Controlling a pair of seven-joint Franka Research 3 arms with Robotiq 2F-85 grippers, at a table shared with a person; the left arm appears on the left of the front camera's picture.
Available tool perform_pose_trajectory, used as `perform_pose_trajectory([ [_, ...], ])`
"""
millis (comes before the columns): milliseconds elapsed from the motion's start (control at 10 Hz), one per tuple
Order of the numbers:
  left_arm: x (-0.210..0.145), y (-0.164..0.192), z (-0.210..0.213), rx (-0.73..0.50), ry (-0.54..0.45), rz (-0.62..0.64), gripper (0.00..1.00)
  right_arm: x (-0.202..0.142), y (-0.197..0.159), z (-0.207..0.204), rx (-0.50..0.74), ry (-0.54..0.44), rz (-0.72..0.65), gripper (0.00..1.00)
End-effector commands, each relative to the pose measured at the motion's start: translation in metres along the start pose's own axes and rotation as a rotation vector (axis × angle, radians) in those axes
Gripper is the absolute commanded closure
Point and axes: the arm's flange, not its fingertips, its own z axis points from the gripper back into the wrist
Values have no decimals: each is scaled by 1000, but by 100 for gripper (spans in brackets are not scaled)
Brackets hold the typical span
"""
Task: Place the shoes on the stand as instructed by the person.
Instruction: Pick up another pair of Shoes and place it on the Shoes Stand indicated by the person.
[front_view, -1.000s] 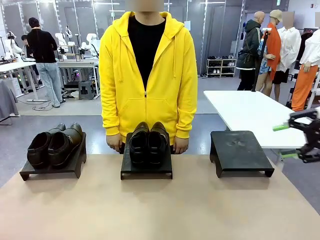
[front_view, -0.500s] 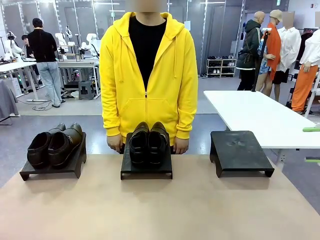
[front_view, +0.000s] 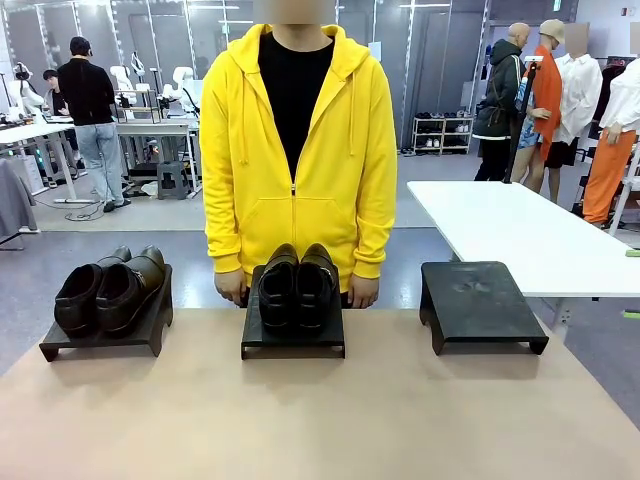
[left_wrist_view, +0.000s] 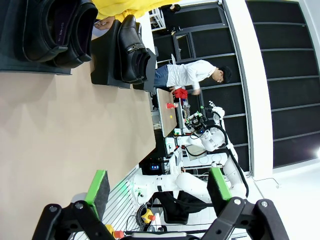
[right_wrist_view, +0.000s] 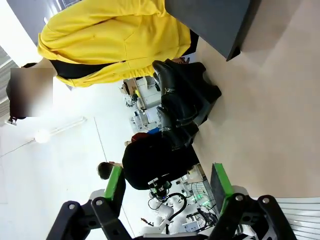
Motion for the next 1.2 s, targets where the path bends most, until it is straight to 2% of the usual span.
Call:
perform_pose_trajectory([
  [0, -2, -2, 0, 13, 1, -9, 0, -2, -1, 2, -22, 6, 13, 13],
  [1100, -2, -2, 0, 13, 1, -9, 0, -2, -1, 2, -22, 6, 13, 13],
])
